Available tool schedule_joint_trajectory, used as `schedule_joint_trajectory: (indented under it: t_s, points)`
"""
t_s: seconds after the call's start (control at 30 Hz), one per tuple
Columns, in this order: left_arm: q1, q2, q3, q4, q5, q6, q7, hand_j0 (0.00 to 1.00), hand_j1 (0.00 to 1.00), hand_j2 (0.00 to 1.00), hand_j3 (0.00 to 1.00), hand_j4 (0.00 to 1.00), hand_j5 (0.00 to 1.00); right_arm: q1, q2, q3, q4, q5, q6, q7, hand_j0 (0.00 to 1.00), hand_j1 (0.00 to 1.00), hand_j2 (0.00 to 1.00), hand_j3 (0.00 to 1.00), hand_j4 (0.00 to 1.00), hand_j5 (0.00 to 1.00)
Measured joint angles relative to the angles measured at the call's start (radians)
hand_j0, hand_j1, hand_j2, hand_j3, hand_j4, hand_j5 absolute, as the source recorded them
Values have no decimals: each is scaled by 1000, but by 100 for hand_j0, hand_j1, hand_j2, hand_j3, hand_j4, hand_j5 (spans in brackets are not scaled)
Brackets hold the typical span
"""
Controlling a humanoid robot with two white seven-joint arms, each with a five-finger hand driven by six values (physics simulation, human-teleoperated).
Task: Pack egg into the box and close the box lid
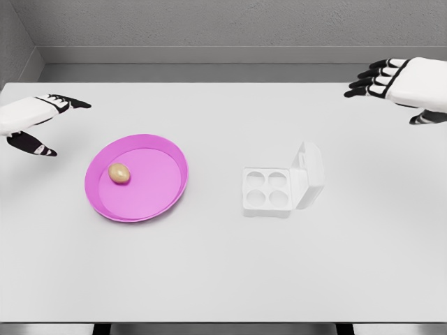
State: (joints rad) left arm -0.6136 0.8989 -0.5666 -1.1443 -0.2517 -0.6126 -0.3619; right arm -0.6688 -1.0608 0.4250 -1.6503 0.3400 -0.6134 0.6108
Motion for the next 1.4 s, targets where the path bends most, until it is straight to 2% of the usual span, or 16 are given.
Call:
schedule_joint_trajectory:
  t_s: [0.17, 0.27, 0.37, 0.53, 0.6, 0.67, 0.77, 1.07, 1.4]
  points:
    - [-5, 3, -13, -15, 1, 0, -7, 100, 100, 100, 100, 100, 100, 2, 1, -1, -10, -2, 0, 0, 100, 100, 100, 100, 100, 100]
    - [-95, 4, -83, -62, 5, 1, -69, 100, 100, 100, 100, 100, 100, 11, -2, 1, -10, -4, 0, 1, 100, 100, 100, 100, 100, 100]
    - [-100, 1, -141, -82, 4, 0, -99, 100, 100, 100, 100, 100, 100, 61, -7, 3, 4, -3, -1, 1, 100, 100, 100, 100, 100, 100]
    - [-103, -1, -183, -93, -1, 0, -146, 100, 100, 100, 100, 100, 100, 75, 5, -5, 16, -1, 0, 1, 100, 100, 100, 100, 100, 100]
    - [-104, -2, -194, -94, -14, -1, -156, 100, 100, 100, 100, 100, 100, 92, 11, -12, 19, 0, 0, 1, 100, 100, 100, 100, 100, 100]
    - [-112, -3, -200, -93, -21, 0, -163, 100, 100, 100, 100, 100, 100, 141, 14, -29, 21, 2, -1, 1, 100, 100, 100, 100, 100, 100]
    - [-120, -6, -203, -91, -26, 0, -167, 100, 100, 100, 100, 100, 100, 163, 12, -30, 24, 5, 0, 1, 100, 100, 100, 100, 100, 100]
    - [-150, -24, -210, -95, -22, 0, -166, 100, 100, 100, 100, 100, 100, 161, 18, 5, 60, 108, 0, 0, 100, 100, 100, 100, 100, 100]
    - [-150, -82, -272, -97, -36, 0, -169, 100, 100, 100, 100, 100, 100, 164, 22, 6, 71, 127, 0, 0, 100, 100, 100, 100, 100, 100]
